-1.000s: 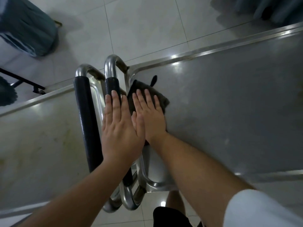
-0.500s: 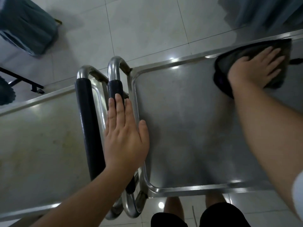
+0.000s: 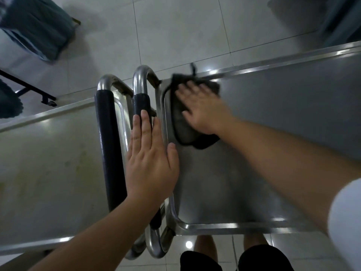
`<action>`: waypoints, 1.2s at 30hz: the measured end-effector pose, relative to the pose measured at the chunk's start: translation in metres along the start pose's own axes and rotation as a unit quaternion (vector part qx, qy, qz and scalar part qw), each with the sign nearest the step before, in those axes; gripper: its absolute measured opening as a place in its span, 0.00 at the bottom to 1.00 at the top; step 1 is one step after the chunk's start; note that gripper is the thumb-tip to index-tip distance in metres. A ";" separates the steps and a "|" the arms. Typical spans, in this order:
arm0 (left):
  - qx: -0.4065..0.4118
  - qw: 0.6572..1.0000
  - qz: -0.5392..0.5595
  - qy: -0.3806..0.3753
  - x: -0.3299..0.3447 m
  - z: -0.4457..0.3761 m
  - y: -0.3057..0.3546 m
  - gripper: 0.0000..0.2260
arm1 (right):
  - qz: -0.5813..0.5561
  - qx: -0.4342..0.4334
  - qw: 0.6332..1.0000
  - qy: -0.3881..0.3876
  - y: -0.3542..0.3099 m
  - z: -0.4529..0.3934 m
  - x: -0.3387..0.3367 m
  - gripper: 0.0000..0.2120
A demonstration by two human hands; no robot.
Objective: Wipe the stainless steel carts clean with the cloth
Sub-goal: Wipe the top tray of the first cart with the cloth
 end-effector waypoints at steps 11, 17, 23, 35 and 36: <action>0.004 1.000 0.000 0.007 0.001 0.002 0.001 0.31 | 0.047 0.514 0.847 0.129 0.219 0.066 -0.067 0.36; 0.007 1.000 -0.017 -0.002 0.000 0.001 0.004 0.31 | 0.026 0.142 0.989 0.041 -0.008 0.001 -0.010 0.34; -0.003 1.000 -0.012 0.017 -0.001 0.001 0.005 0.30 | -0.008 -0.011 1.000 -0.008 -0.106 0.125 0.014 0.33; -0.003 0.999 -0.038 0.026 0.000 0.000 0.004 0.31 | 0.073 0.164 0.984 0.013 0.193 0.253 -0.065 0.34; -0.005 0.999 -0.040 0.026 -0.001 0.000 0.004 0.31 | 0.078 0.232 0.969 0.020 0.225 0.245 -0.073 0.34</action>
Point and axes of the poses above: each hand's wrist, its own z-axis away from the middle knuckle, its own x-axis out of the palm, y = z × x, the point moved 9 cm from there along -z, towards the middle knuckle, and after that the axes turned 14 degrees about y, right-handed, at the moved point
